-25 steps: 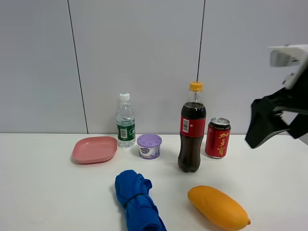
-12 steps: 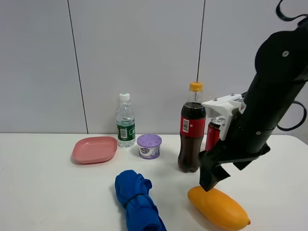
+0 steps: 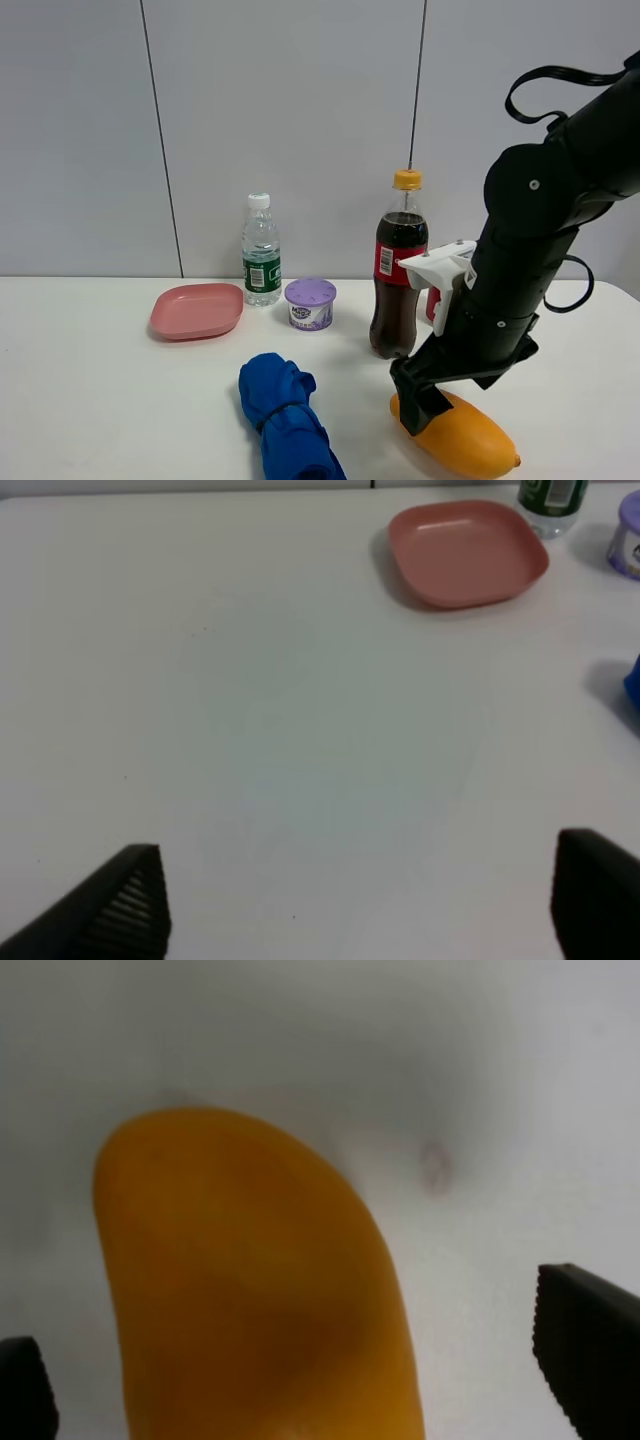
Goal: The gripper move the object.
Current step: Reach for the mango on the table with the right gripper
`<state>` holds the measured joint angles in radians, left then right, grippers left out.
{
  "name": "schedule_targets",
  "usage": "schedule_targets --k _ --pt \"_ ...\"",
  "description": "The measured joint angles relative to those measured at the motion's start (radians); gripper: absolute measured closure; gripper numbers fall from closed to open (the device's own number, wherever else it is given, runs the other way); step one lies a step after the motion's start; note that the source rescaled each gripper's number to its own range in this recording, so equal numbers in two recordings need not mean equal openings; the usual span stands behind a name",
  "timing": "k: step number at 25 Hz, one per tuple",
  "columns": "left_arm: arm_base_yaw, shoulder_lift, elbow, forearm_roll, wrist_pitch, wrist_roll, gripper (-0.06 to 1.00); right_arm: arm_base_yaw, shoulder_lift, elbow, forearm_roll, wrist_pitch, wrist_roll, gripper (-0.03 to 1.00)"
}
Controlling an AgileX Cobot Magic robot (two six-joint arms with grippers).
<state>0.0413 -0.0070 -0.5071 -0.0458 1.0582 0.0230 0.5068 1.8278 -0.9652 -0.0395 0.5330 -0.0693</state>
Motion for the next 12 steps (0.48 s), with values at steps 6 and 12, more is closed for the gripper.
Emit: schedule_targets --k 6,12 --pt "0.0 0.0 0.0 0.0 0.0 0.0 -0.06 0.0 0.019 0.0 0.0 -0.015 0.003 0.01" --pt "0.0 0.0 0.0 0.0 0.0 0.0 -0.06 0.0 0.064 0.0 -0.001 -0.019 0.003 0.02"
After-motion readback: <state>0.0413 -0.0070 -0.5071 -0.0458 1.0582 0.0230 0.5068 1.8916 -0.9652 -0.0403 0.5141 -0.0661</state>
